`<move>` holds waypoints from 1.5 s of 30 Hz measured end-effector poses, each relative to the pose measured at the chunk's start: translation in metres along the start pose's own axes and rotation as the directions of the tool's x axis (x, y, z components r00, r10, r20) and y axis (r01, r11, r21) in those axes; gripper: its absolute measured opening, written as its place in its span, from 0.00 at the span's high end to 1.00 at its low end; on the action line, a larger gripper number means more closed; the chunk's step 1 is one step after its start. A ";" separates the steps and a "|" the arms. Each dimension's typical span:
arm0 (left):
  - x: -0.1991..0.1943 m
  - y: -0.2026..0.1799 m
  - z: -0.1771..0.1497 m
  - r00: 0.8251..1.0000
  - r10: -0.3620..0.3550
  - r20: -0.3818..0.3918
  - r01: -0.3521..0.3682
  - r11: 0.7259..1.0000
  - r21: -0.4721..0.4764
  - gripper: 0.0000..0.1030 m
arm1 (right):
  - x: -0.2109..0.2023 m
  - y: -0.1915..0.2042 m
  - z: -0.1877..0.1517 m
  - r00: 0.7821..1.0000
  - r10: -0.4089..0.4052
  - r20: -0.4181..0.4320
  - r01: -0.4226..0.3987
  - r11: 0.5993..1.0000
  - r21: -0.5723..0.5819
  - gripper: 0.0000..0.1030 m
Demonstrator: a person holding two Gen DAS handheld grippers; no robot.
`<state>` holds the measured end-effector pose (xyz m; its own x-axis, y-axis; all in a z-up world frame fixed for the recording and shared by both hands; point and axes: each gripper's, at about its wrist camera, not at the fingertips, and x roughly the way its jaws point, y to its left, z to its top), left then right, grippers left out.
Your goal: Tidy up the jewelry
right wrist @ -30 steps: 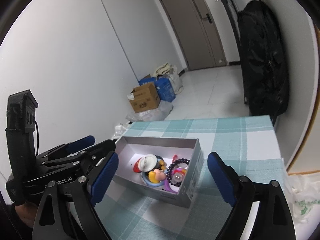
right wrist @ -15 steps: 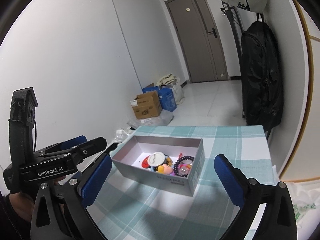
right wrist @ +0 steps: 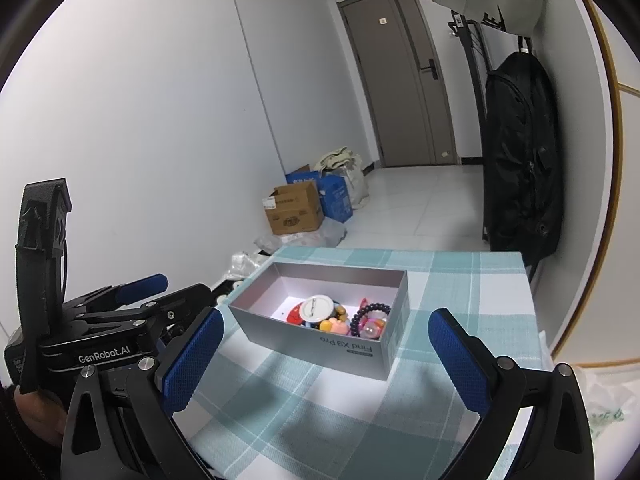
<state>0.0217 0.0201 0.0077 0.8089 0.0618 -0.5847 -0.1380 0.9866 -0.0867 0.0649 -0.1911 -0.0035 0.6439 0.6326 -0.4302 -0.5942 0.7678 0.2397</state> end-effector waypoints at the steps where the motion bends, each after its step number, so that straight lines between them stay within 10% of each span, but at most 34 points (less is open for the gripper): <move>1: 0.000 0.000 0.000 1.000 -0.001 0.001 0.001 1.000 -0.001 0.17 | 0.000 0.001 0.000 1.000 0.000 -0.001 0.000 1.000 -0.001 0.00; 45: 0.005 -0.004 -0.001 1.000 -0.013 -0.013 0.013 1.000 0.014 0.17 | -0.003 -0.006 0.000 1.000 0.004 0.003 -0.005 0.999 0.035 0.00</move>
<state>0.0260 0.0168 0.0046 0.8031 0.0468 -0.5940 -0.1192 0.9894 -0.0833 0.0667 -0.1977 -0.0041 0.6428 0.6364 -0.4264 -0.5798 0.7680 0.2720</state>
